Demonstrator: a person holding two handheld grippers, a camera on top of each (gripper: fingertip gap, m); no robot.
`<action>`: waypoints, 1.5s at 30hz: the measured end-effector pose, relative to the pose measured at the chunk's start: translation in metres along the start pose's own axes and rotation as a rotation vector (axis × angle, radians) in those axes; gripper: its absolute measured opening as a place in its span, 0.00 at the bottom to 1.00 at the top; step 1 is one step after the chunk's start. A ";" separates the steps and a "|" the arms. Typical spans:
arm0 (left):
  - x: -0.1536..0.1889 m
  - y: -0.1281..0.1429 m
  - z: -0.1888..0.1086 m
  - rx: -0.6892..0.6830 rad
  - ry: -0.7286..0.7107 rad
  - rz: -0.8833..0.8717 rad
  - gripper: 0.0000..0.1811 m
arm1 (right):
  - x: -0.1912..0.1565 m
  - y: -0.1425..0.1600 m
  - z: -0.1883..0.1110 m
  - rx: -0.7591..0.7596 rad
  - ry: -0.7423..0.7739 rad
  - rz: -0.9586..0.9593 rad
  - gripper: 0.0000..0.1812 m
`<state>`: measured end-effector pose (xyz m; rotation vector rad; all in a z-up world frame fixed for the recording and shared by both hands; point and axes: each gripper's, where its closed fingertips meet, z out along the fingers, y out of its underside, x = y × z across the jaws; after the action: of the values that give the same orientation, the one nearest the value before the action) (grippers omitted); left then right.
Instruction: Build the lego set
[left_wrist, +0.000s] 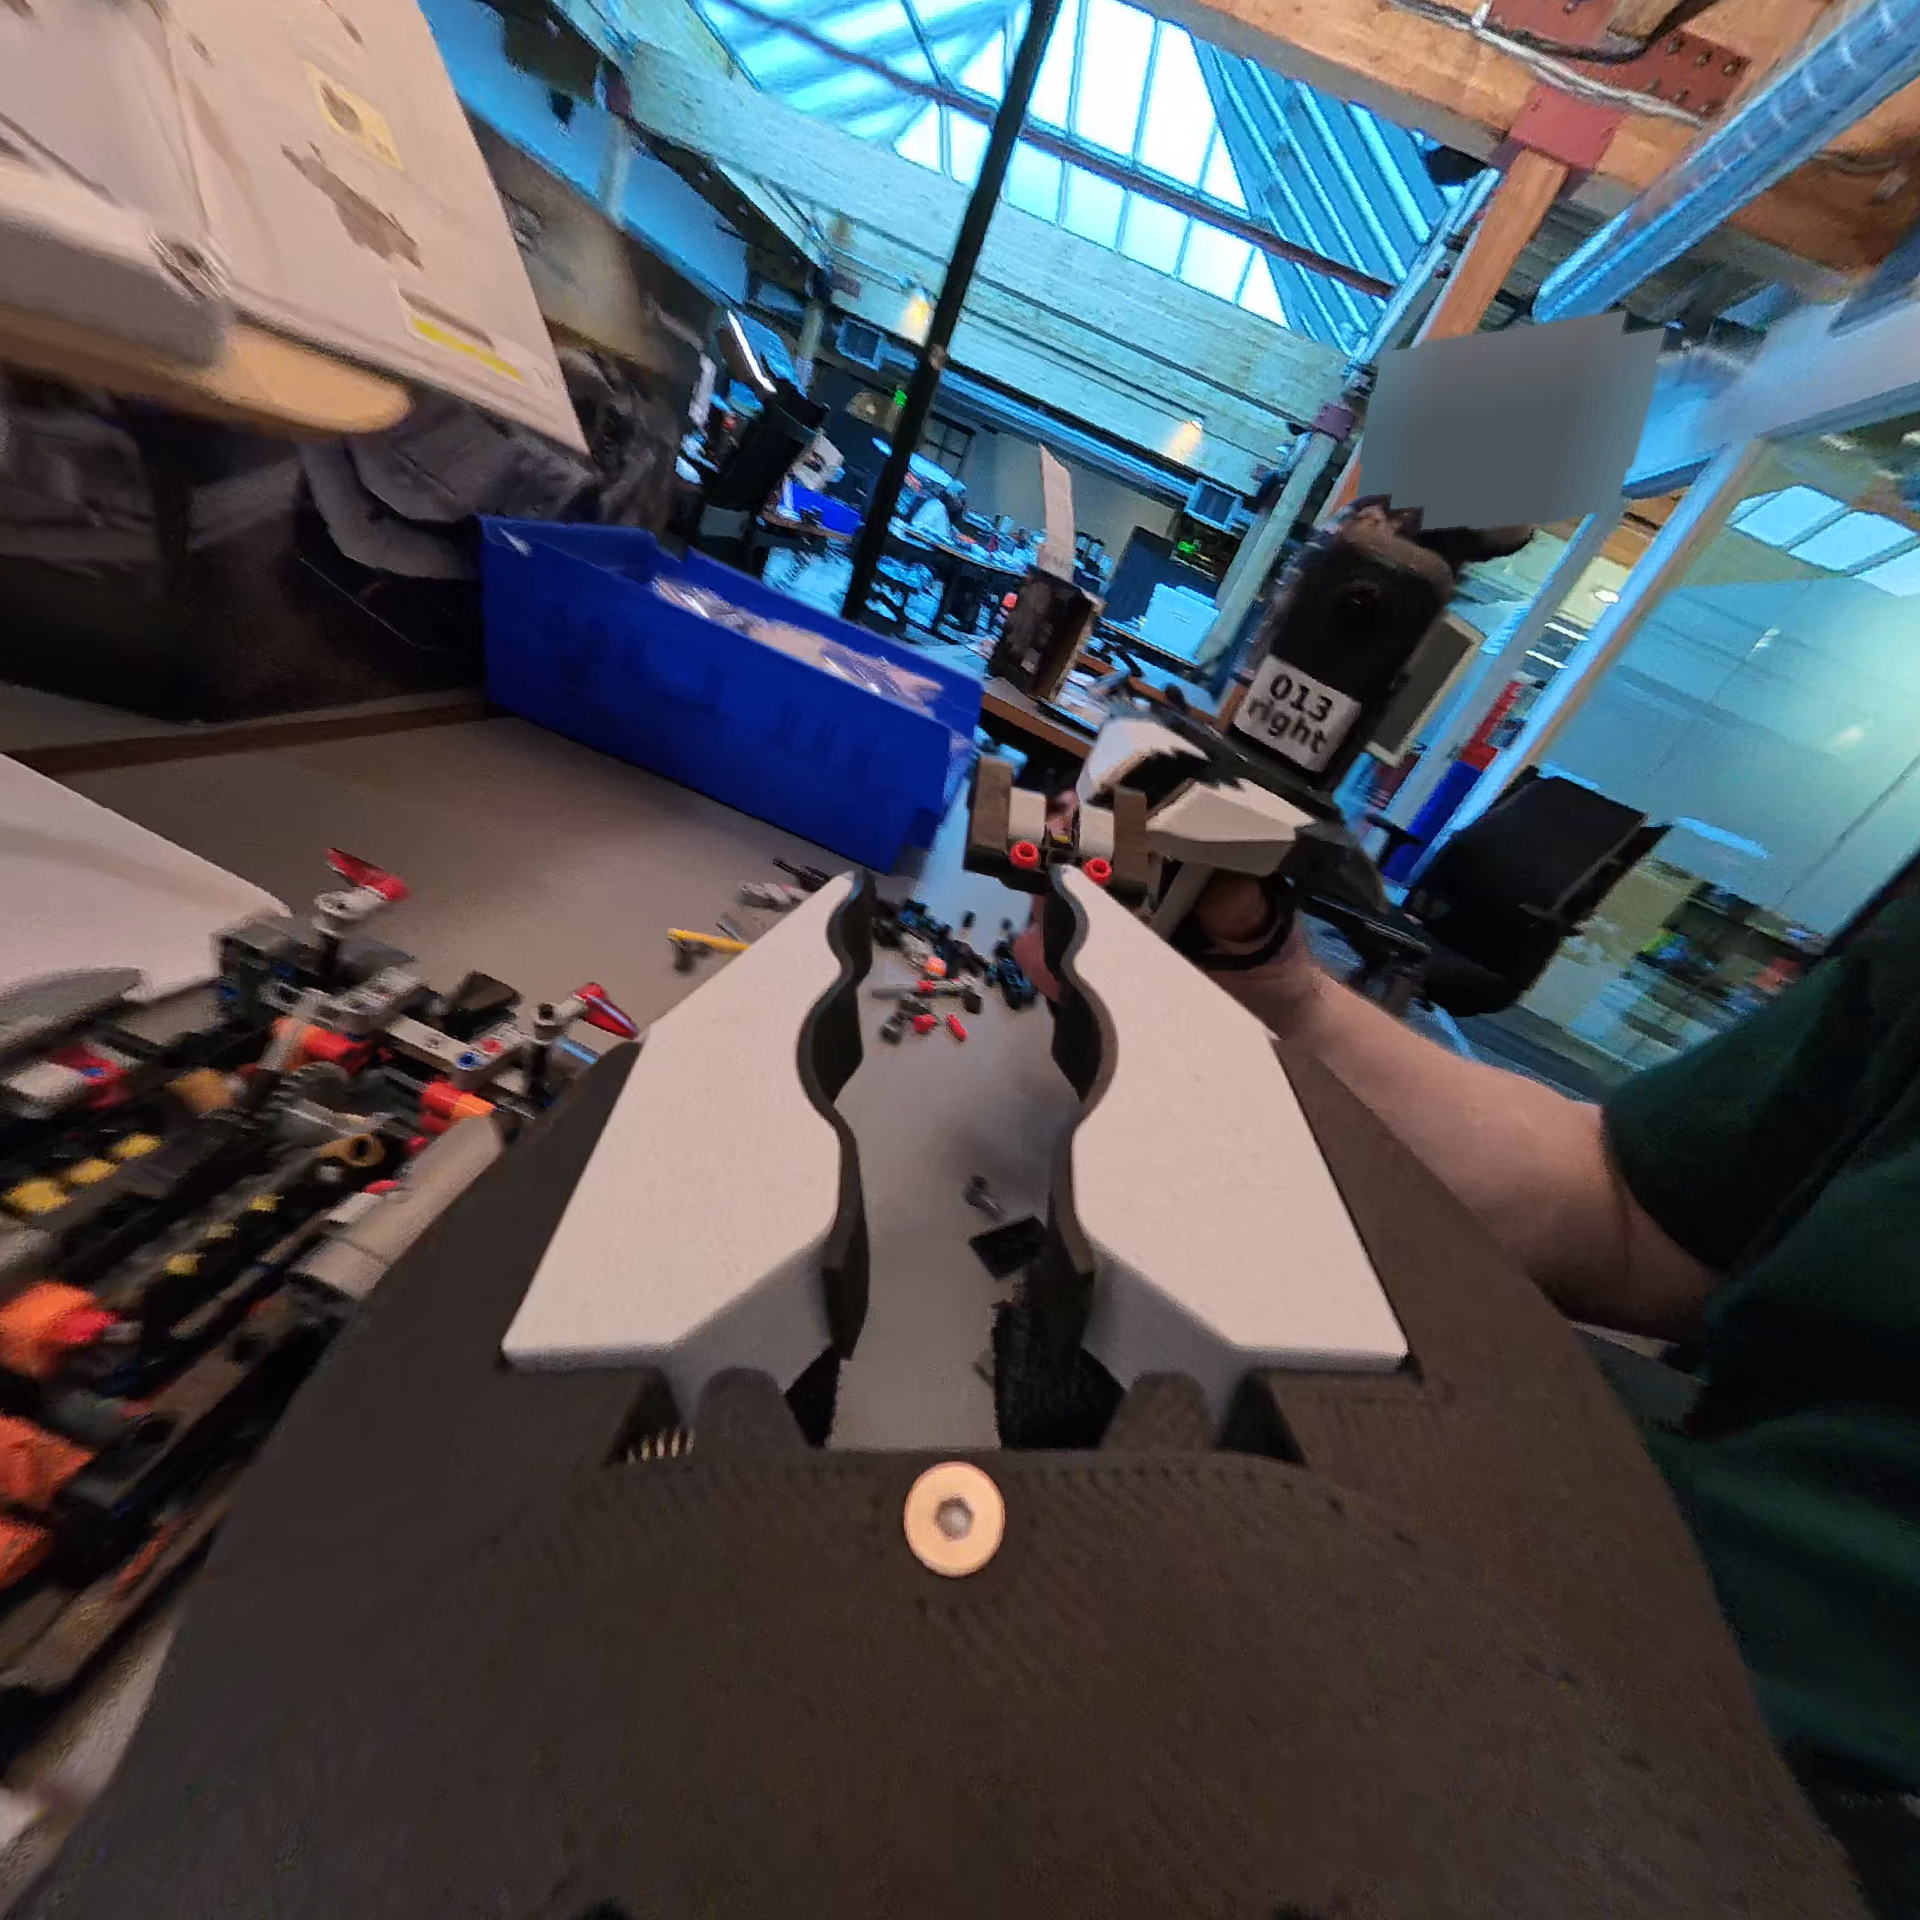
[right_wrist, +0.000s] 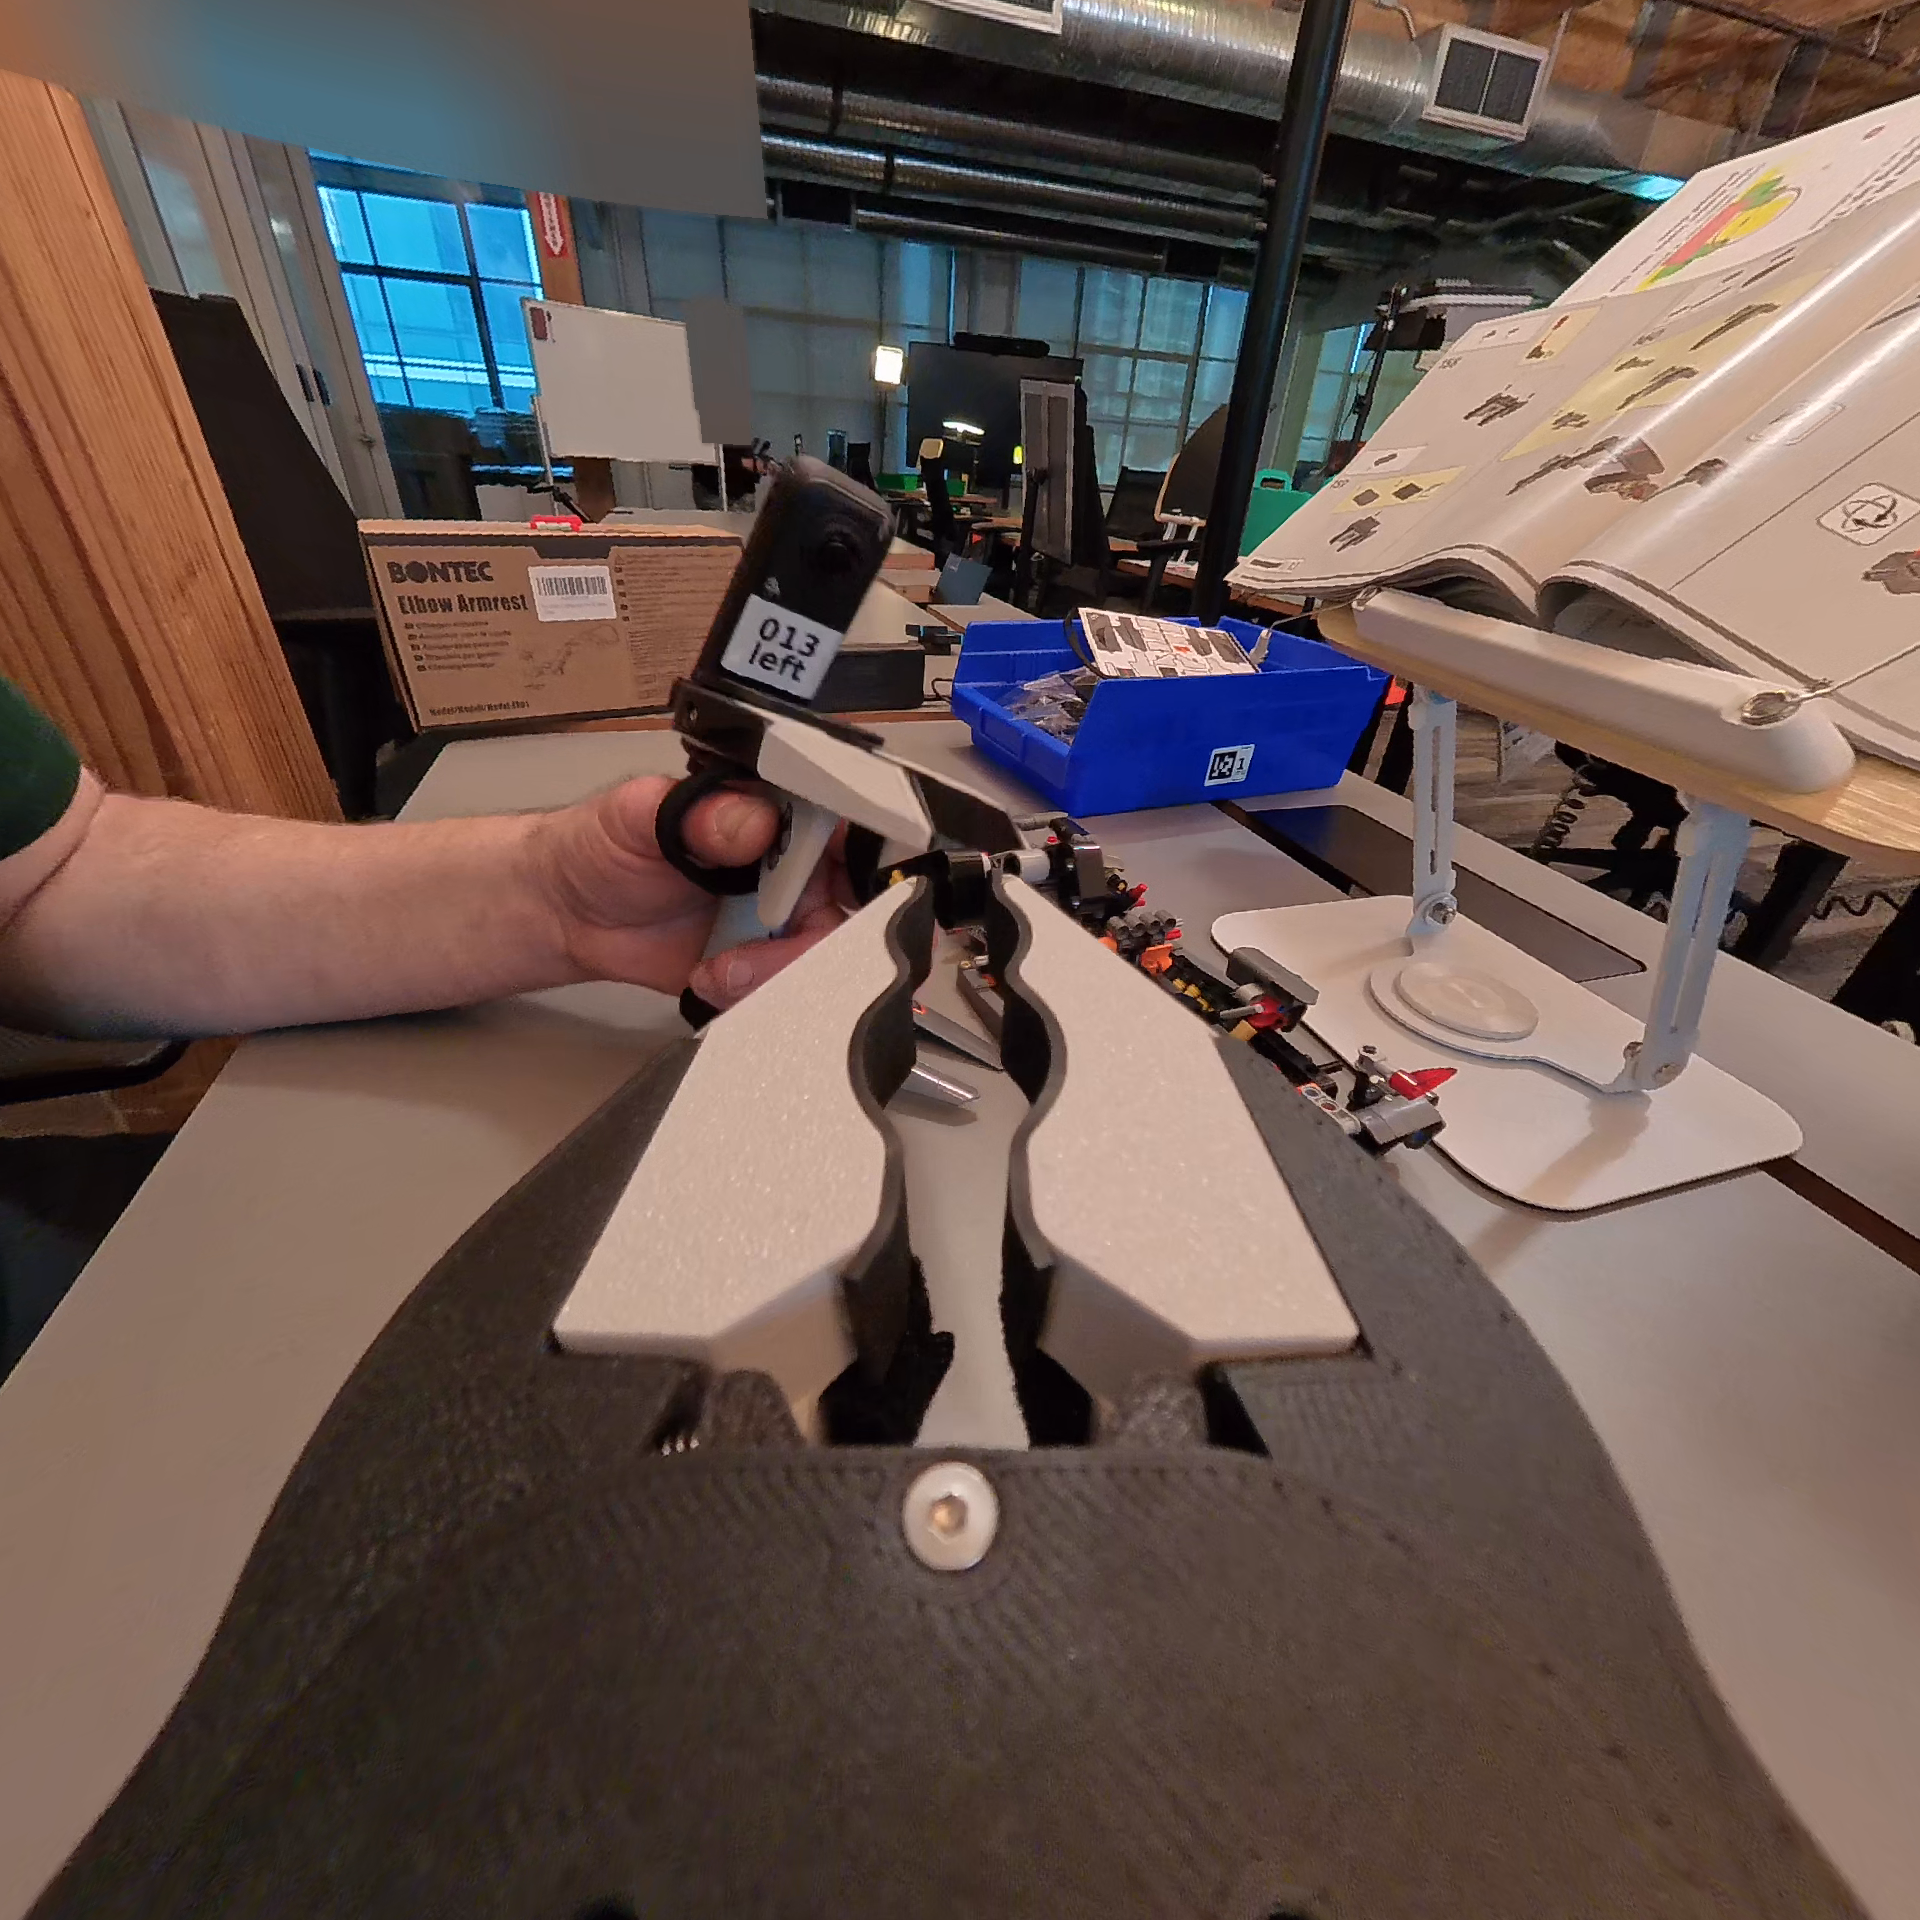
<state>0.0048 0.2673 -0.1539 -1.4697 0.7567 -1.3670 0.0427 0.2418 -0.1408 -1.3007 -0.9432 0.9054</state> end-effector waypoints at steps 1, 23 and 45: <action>-0.005 -0.009 -0.006 0.026 -0.038 0.031 0.17 | 0.002 0.000 -0.001 0.004 0.004 0.003 0.04; -0.270 -0.194 -0.131 -0.073 -1.036 0.377 0.53 | 0.010 0.010 -0.002 -0.002 0.008 0.058 0.04; -0.287 -0.193 -0.103 -0.063 -1.063 0.405 0.26 | 0.014 0.009 -0.005 0.001 0.017 0.065 0.04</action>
<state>-0.1780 0.5718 -0.0933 -1.6906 0.3467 -0.1534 0.0523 0.2531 -0.1488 -1.3426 -0.8909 0.9437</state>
